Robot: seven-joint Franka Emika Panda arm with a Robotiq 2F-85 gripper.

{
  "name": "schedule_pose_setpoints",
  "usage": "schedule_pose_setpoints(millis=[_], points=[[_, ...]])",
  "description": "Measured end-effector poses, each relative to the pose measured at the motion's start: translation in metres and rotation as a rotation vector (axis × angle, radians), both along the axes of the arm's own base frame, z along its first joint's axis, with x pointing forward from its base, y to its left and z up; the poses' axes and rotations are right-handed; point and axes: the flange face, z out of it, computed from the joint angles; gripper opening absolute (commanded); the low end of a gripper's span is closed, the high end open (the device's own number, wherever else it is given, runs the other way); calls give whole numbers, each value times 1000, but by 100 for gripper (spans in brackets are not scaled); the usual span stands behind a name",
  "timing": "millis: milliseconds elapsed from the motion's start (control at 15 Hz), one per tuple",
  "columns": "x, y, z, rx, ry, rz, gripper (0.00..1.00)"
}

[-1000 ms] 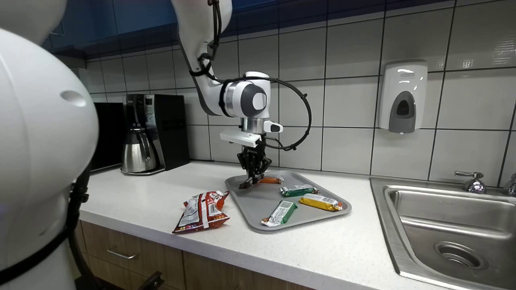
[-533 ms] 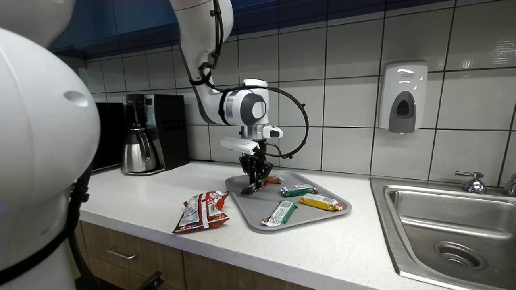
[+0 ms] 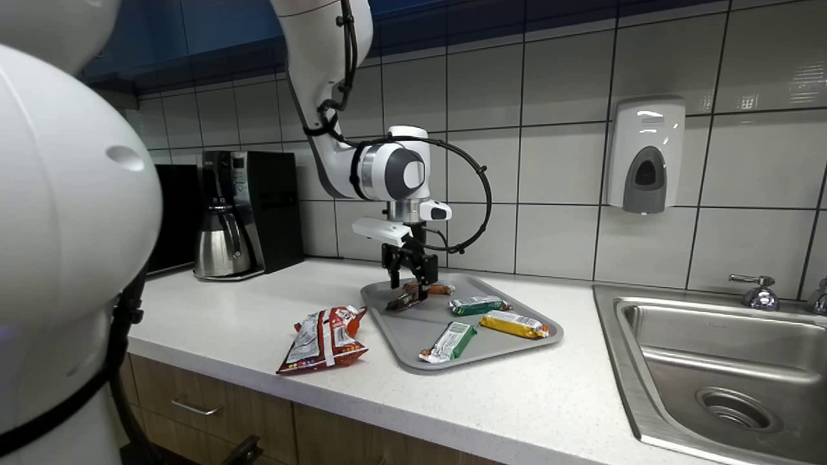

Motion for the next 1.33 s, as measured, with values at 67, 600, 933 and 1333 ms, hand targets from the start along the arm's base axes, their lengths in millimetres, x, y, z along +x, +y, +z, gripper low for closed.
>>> schedule_pose_setpoints(millis=[67, 600, 933, 1333], points=[[1, 0, 2, 1, 0, 0, 100], [16, 2, 35, 17, -49, -10, 100], [10, 9, 54, 32, -68, -17, 100], [-23, 27, 61, 42, -45, -42, 100]])
